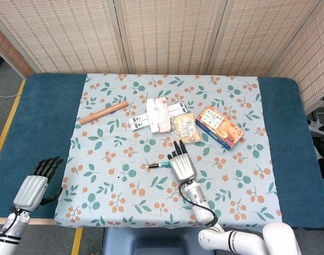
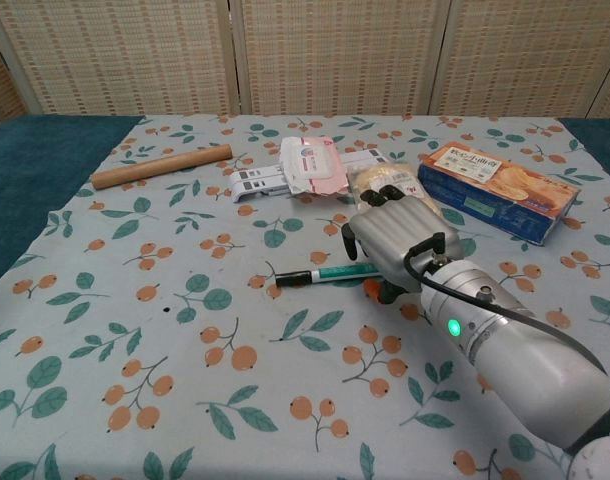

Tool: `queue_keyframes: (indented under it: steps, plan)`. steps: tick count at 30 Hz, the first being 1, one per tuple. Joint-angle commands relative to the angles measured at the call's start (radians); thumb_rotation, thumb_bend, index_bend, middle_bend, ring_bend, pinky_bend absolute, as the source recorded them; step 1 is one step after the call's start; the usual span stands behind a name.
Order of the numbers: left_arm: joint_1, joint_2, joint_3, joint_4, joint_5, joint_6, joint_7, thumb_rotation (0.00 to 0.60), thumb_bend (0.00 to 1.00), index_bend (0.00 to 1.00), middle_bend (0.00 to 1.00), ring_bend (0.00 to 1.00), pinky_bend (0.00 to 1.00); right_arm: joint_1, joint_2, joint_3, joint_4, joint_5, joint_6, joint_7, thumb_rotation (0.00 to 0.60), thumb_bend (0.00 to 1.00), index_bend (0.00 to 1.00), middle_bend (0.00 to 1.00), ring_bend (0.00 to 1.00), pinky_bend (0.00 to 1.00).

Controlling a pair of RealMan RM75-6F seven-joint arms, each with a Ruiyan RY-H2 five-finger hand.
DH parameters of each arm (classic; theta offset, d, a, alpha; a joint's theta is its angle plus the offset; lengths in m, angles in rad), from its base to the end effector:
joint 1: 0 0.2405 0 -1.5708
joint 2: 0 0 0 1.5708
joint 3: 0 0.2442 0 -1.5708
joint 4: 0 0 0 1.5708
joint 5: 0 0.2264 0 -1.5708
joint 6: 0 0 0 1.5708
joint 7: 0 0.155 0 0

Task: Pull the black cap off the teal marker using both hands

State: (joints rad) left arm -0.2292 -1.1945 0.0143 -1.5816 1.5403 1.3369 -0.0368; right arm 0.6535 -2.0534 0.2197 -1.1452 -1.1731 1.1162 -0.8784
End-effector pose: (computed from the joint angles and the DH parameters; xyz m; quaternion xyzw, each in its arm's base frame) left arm -0.2840 0.2172 0.0849 -0.6610 -0.4153 -0.3888 0.4894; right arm -0.1049 -0.3057 -0.1399 0.7653 -0.2464 0.2970 0.5151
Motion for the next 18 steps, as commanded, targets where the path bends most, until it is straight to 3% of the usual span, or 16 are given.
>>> queue_keyframes:
  steps: [1,18]
  plan:
    - [-0.001,-0.001,-0.001,0.000,-0.002,-0.002,0.001,0.600,0.38,0.00,0.00,0.00,0.06,0.007,-0.011,-0.003,0.014,0.003,-0.003,-0.003,0.600,0.27,0.40,0.39,0.02,0.00]
    - [-0.001,0.003,-0.001,0.002,0.001,-0.005,-0.008,0.600,0.37,0.00,0.00,0.00,0.06,0.013,-0.059,-0.023,0.076,0.001,0.009,-0.006,0.600,0.27,0.52,0.47,0.09,0.00]
